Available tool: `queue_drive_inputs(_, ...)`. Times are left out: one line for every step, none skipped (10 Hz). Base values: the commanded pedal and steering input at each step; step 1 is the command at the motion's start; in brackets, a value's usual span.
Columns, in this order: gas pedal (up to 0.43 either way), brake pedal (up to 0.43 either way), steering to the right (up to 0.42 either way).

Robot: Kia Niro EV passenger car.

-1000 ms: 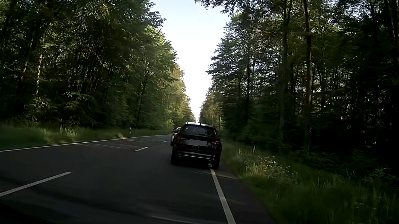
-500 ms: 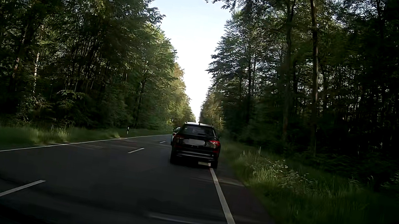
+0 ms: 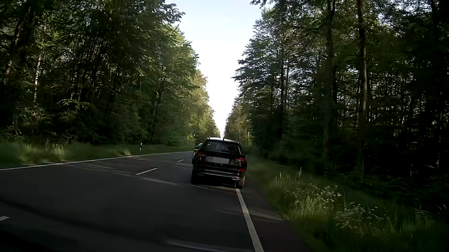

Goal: Follow the waypoints while adhering to traffic rules and regulations

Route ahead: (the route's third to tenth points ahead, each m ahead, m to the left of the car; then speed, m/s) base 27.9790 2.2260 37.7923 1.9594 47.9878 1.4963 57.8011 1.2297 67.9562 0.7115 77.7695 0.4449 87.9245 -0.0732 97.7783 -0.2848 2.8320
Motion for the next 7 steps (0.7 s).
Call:
queue_drive_inputs(0.000,0.000,-0.006)
queue_drive_inputs(0.000,0.000,-0.008)
queue_drive_inputs(0.000,0.000,-0.011)
queue_drive_inputs(0.000,0.000,-0.011)
queue_drive_inputs(0.000,0.000,-0.012)
queue_drive_inputs(0.000,0.000,-0.013)
queue_drive_inputs(0.000,0.000,-0.014)
